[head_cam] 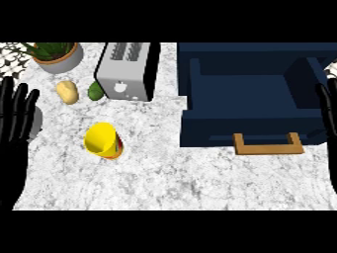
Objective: Pick up the cup, place it into the drawer and close the drawer
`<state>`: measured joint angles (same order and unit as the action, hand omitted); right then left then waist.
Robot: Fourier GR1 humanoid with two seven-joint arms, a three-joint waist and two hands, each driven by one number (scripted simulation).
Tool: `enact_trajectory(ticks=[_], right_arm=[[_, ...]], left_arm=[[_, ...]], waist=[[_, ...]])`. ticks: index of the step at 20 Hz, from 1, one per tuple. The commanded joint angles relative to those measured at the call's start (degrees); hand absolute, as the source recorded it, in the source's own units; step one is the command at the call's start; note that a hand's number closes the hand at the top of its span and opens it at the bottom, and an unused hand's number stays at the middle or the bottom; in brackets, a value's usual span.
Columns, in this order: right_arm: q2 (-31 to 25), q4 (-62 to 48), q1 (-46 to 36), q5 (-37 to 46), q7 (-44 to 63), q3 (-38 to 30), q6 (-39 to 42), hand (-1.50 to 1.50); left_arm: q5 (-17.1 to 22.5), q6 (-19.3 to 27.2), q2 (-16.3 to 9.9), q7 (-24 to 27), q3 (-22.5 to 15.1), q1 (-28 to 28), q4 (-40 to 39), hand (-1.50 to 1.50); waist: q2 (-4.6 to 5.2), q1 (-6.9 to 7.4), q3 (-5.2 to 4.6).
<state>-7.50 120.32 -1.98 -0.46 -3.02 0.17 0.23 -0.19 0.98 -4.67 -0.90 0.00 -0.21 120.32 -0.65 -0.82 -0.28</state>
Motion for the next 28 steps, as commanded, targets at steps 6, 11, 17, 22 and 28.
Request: enact_trajectory(ticks=[6, 11, 17, 22, 28], right_arm=[[1.1, -3.8, 0.9, -0.7, -1.9, -0.9, 0.6, -1.5], [-0.7, -4.3, -1.6, -1.9, 8.1, 3.3, 4.1, -1.5], [-3.6, -8.3, 0.6, -7.8, 3.8, -3.3, 10.1, -1.5], [-1.2, -13.3, -6.9, -3.5, 4.5, -1.5, 7.3, -1.5], [-2.9, -9.0, -5.5, -6.4, 7.4, -4.1, 8.9, -1.5]], left_arm=[[14.9, -16.6, -6.6, 4.4, 1.0, -4.0, -5.6, -1.5], [22.9, -11.5, -2.8, -8.5, 3.5, -5.3, -12.5, -1.5], [18.5, -15.5, -4.0, 0.6, 5.7, -6.4, -23.6, -1.5], [18.4, -17.6, -5.4, 2.6, 8.0, -8.7, -32.6, -1.5], [15.8, -21.7, -8.7, 11.5, 11.7, -11.3, -48.2, -1.5]], waist=[[0.87, 0.51, 0.24], [0.74, 0.75, 0.27], [0.71, 0.54, 0.29], [0.7, 0.78, 0.28], [0.73, 0.47, 0.26]])
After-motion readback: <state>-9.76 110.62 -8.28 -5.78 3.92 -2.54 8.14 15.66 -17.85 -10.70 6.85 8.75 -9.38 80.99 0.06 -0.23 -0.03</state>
